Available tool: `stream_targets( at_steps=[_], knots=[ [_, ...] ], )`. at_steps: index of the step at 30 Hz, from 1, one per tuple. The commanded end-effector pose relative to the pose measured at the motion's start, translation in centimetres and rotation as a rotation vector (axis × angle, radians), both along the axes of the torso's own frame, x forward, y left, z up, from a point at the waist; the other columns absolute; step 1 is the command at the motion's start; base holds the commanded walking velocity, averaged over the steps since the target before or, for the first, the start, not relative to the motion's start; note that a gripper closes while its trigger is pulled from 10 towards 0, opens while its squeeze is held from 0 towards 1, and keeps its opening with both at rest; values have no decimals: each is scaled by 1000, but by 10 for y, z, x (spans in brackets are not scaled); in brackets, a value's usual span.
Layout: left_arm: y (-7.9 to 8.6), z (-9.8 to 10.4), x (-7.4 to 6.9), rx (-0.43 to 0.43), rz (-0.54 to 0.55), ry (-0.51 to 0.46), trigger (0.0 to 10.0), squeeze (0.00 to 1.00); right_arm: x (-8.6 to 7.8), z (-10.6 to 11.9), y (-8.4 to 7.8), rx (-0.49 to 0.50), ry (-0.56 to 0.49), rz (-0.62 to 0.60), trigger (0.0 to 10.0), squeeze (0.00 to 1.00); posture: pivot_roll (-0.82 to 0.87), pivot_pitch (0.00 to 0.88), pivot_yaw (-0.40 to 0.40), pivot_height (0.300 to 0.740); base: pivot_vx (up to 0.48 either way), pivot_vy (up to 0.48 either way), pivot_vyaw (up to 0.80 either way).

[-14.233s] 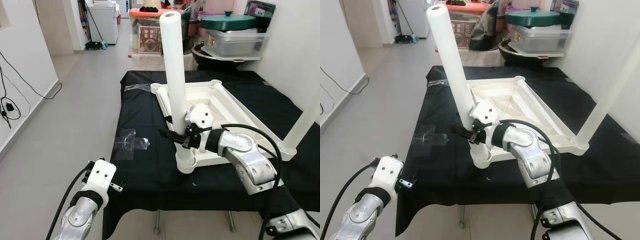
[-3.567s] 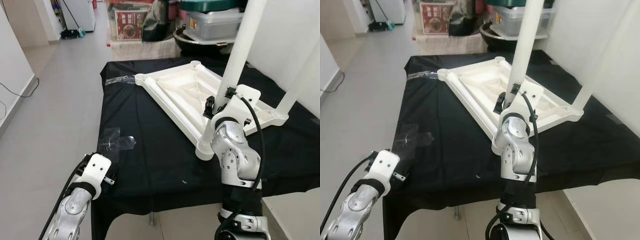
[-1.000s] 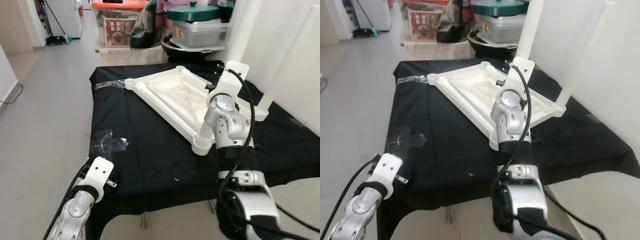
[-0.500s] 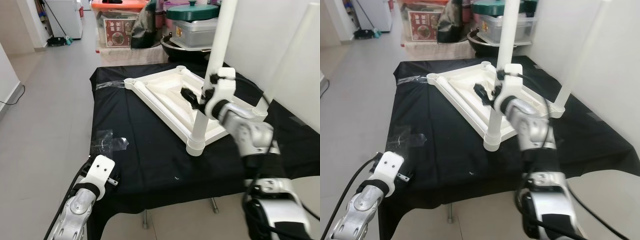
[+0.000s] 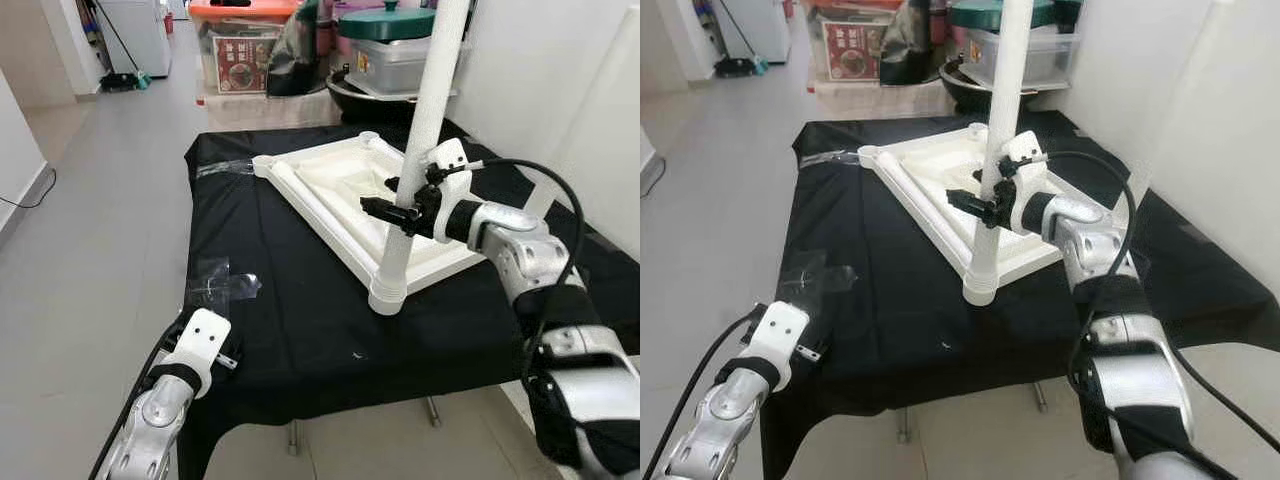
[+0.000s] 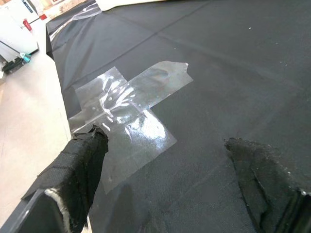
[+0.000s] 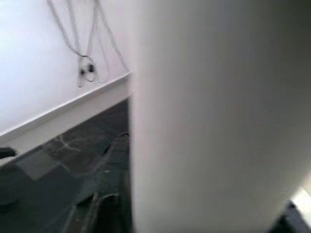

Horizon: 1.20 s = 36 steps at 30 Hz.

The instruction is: Building children table

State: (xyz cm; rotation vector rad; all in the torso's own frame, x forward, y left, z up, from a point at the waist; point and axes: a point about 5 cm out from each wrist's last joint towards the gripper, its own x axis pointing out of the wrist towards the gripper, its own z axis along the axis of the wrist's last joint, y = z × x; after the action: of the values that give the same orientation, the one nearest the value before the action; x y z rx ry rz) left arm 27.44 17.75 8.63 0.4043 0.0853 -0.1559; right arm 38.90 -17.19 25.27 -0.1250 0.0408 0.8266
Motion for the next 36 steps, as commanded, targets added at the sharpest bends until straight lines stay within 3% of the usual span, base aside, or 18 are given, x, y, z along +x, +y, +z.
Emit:
stream_targets(
  at_steps=[1,9,11,13,14,15,18,23,24,25,26,27,28,29,32,34,35,36],
  knots=[
    [1,-2,-4,15,-4,3,10000,0,-3,6,10,31,-16,111,0,0,94,0,-64,740,0,0,0],
    [1,-2,-3,15,-12,4,10000,0,-12,-10,18,112,15,237,0,0,88,0,-55,740,0,0,0],
    [0,-1,-3,17,-17,4,10000,0,-1,-26,18,105,28,22,0,0,89,0,-55,740,0,0,0],
    [0,-1,-3,18,-19,4,10000,0,12,-39,8,72,61,-332,0,0,89,0,-56,740,0,0,0],
    [0,-1,-3,18,-19,4,10000,0,12,-39,8,72,61,-332,0,0,89,0,-56,740,0,0,0],
    [1,-1,-3,18,-18,5,10000,0,15,-45,-3,83,83,-552,0,0,86,0,-54,740,0,0,0],
    [-1,-3,-5,16,-18,13,10000,0,0,-61,-20,147,109,-1032,0,0,85,0,-51,740,0,0,0],
    [-2,-3,-5,17,-21,15,10000,0,-10,-62,-10,165,89,-1082,0,0,82,0,-48,740,0,0,0],
    [-3,-3,-4,16,-23,15,10000,0,-18,-64,8,171,95,-1076,0,0,86,0,-47,740,0,0,0],
    [-3,-2,-4,15,-24,15,10000,0,-24,-64,30,157,108,-1011,4471,0,81,0,-45,740,0,0,0],
    [-3,-2,-4,15,-24,15,10000,0,-24,-64,30,157,108,-1011,4471,0,81,0,-45,740,0,0,0],
    [-3,-2,-3,15,-25,15,10000,0,-29,-64,44,164,121,-968,10000,0,78,0,-44,740,0,0,0],
    [-2,-2,-3,15,-26,15,10000,0,-31,-64,52,168,131,-941,10000,0,78,0,-44,740,0,0,0],
    [-2,-2,-2,16,-26,15,10000,0,-32,-62,57,193,122,-893,10000,929,75,0,-45,740,0,0,0],
    [-2,-2,-2,16,-26,15,10000,0,-29,-54,63,253,98,-816,10000,1000,76,0,-49,740,0,0,0],
    [-3,-2,-2,16,-26,15,10000,0,-27,-47,66,267,83,-759,10000,1000,75,0,-51,740,0,0,0],
    [-4,-2,-3,13,-24,15,10000,0,-25,-31,71,270,52,-658,10000,161,73,0,-53,740,0,0,0],
    [-4,-2,-3,13,-24,15,10000,0,-25,-31,71,270,52,-658,10000,161,73,0,-53,740,0,0,0]
  ],
)
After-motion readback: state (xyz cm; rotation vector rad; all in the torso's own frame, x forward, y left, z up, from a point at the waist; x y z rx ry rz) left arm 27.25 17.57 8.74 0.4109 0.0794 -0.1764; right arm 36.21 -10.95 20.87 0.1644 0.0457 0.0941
